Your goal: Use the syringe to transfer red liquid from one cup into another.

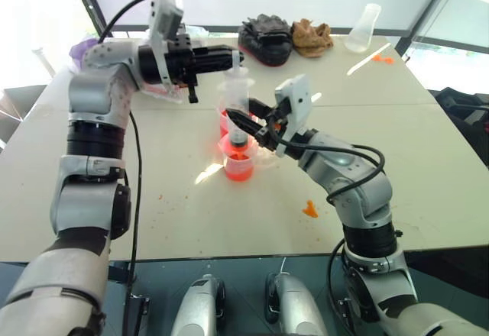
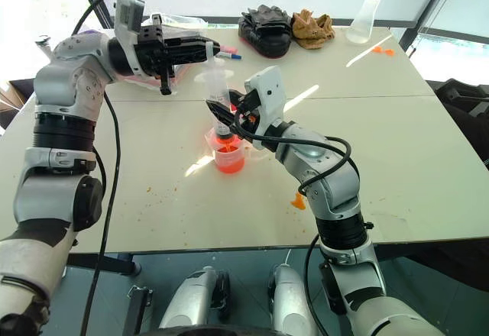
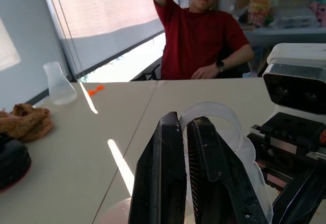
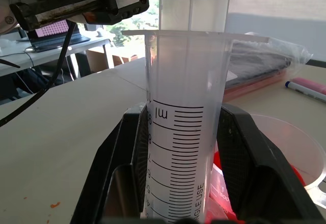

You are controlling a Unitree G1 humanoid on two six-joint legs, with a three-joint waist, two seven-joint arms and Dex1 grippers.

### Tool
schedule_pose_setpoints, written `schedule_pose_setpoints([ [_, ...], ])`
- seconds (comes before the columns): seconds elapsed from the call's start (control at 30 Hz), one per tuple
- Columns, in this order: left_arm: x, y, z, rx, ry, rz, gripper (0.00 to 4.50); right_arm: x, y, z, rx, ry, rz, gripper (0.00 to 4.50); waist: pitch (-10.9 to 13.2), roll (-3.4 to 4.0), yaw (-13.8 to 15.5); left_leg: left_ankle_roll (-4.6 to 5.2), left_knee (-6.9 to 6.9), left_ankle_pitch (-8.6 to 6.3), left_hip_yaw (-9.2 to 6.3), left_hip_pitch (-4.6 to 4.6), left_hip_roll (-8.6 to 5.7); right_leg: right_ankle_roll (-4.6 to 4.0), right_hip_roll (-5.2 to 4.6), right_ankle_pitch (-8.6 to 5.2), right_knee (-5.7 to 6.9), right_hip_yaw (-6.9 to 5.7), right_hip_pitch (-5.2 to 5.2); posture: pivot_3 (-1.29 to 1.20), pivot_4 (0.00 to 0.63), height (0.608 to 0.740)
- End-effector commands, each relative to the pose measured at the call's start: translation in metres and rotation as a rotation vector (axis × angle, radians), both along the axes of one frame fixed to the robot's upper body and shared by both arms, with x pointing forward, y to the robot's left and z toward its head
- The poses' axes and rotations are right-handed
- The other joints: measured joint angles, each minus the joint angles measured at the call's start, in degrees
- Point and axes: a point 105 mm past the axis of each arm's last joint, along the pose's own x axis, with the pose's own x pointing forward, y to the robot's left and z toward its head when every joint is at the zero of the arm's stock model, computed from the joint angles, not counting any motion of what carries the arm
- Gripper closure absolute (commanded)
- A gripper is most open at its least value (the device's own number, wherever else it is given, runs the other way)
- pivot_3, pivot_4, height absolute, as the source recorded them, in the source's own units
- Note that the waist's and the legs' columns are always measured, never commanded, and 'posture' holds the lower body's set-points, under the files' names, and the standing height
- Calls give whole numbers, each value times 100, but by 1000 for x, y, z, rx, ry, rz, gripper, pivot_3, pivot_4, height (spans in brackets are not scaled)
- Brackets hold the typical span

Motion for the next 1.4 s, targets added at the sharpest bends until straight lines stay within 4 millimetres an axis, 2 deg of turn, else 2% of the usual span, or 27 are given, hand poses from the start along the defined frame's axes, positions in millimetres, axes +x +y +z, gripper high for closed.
schedule_pose_setpoints([
  [0.03, -3, -13, -28, 89, 72, -54, 4473, -15, -1, 58, 95, -205, 18, 3044, 0, 0, 0, 0, 0, 0, 0, 0, 0, 0, 0, 0, 0, 0, 0, 0, 150, 740],
  [0.3, -3, -11, -29, 82, 86, -48, 4473, -14, -3, 61, 98, -212, 12, 3044, 0, 0, 2, 0, 0, 0, 0, 0, 0, 0, 0, 0, 0, 0, 0, 0, 150, 740],
  [0.4, -3, -9, -23, 59, 114, -62, 3541, -13, -3, 60, 96, -211, 11, 3044, 0, 0, 1, 0, 0, 0, 0, 0, 0, 0, 0, 0, 0, 0, 0, 0, 150, 740],
  [0.6, 2, 3, -5, 49, 46, 12, 2335, -13, -4, 59, 92, -208, 8, 3044, 0, 0, -2, 0, 0, 0, 0, 0, 0, 0, 0, 0, 0, 0, -1, 0, 150, 740],
  [0.63, 1, 10, -2, 48, 44, 22, 2121, -13, -4, 60, 93, -210, 7, 3044, 0, 0, -2, 0, 0, 0, 0, 0, 0, 0, 0, 0, 0, 0, -1, 0, 150, 740],
  [0.7, 1, 23, 4, 33, 41, 59, 2121, -14, -4, 62, 94, -214, 7, 3044, 0, 0, -21, 0, 0, 0, 0, 0, 1, 0, 1, 0, 0, 0, -2, 0, 150, 740],
  [0.87, -4, 73, 29, -188, 106, 192, 2121, -11, -18, 73, 131, -213, -28, 3044, 1, 1, -30, 0, -1, 0, 0, 0, 3, 0, 1, 0, 3, 1, -5, 0, 150, 740],
  [0.97, -8, 99, 21, -218, 101, 311, 2121, -6, -35, 90, 192, -192, -54, 3044, 1, 1, -26, 0, -2, 0, -1, 0, 6, 0, 1, 0, 2, 1, -4, 0, 150, 740],
  [1.07, -14, 111, 3, -193, 63, 429, 2121, 6, -62, 111, 265, -77, -68, 3044, 1, 2, 15, -1, -2, 0, -2, 1, 3, 0, -5, 0, 2, 1, 1, 0, 150, 740],
  [1.13, -24, 111, -12, -174, 97, 445, 2121, 22, -80, 105, 204, 103, -88, 3044, 0, -1, 37, -1, 0, 0, 2, 1, -1, -2, -10, 1, 1, 2, 2, 0, 150, 740],
  [1.2, -33, 108, -24, -154, 120, 445, 2121, 30, -89, 95, 151, 243, -93, 3044, -3, -6, 49, -1, 1, 0, -2, 0, -1, -3, -11, 1, -6, -1, 8, 0, 150, 740],
  [1.3, -46, 101, -45, -177, 185, 456, 2121, 49, -114, 51, 0, 509, -203, 3044, -4, -7, 4, 4, -3, -4, 1, 1, -1, -4, -12, 0, -11, 1, 7, 0, 150, 740],
  [1.4, -58, 89, -70, -183, 236, 467, 2121, 53, -125, 14, -52, 721, -207, 3044, -2, -3, -12, 5, -7, -4, 7, 3, 0, -4, -12, 0, -11, 7, 2, 0, 150, 740],
])
